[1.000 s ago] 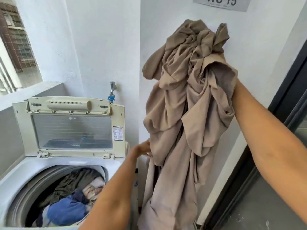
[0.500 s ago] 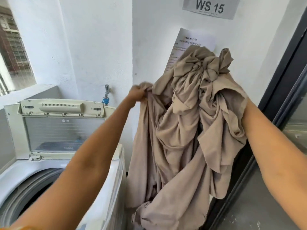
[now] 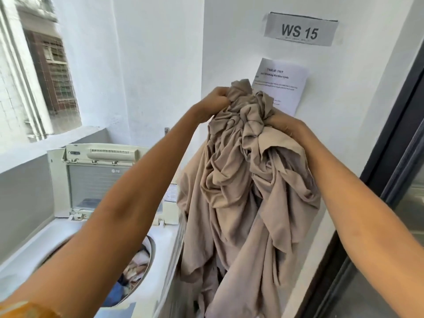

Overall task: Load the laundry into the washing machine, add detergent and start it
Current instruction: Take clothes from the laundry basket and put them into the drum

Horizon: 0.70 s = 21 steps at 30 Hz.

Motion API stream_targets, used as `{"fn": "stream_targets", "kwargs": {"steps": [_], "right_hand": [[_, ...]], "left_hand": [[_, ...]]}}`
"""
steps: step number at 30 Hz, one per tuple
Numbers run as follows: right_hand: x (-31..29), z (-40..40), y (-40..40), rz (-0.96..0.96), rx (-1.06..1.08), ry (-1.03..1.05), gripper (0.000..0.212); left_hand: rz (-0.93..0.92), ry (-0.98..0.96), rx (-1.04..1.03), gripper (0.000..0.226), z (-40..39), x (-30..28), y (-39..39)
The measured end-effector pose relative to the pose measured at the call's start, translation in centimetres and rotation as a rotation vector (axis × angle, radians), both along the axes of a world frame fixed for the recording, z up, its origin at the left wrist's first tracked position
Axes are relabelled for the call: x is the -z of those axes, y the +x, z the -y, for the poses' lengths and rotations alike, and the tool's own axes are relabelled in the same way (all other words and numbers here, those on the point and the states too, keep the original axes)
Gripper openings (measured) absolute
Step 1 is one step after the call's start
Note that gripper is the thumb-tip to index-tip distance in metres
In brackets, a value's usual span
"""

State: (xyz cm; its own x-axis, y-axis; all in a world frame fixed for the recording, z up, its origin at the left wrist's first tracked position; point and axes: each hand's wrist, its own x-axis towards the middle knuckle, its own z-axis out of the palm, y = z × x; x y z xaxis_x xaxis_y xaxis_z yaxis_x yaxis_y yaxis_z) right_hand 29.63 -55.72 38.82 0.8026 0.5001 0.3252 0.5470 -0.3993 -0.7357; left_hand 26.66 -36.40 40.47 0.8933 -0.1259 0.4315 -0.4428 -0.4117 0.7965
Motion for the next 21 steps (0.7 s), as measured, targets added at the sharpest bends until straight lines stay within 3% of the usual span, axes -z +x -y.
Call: {"fn": "stream_targets", "kwargs": {"steps": [3, 6, 9, 14, 18, 21], "right_hand": [[0.7, -0.1, 0.0, -0.035, 0.022, -0.028, 0.033], [1.0, 0.3, -0.2, -0.112, -0.083, -0.041, 0.035], [1.1, 0.0, 0.0, -0.037, -0.063, -0.037, 0.045], [1.9, -1.4, 0.3, 0.069, -0.115, -0.039, 0.035], [1.4, -2.6, 0.4, 0.152, -0.082, 0.008, 0.018], [0.0, -3.9, -0.6, 0.176, -0.101, 0.114, 0.037]], "left_hand": [[-0.009, 0.110, 0.066, 0.020, 0.1, 0.1, -0.2], [0.008, 0.090, 0.046, 0.020, 0.3, 0.7, -0.1], [0.026, 0.054, 0.008, 0.012, 0.4, 1.6, -0.1], [0.054, -0.054, 0.013, 0.035, -0.4, 2.4, -1.8], [-0.009, -0.342, 0.050, 0.030, -3.7, 3.7, -2.8], [-0.121, -0.491, -0.123, 0.027, -8.3, 8.0, -3.6]]}}
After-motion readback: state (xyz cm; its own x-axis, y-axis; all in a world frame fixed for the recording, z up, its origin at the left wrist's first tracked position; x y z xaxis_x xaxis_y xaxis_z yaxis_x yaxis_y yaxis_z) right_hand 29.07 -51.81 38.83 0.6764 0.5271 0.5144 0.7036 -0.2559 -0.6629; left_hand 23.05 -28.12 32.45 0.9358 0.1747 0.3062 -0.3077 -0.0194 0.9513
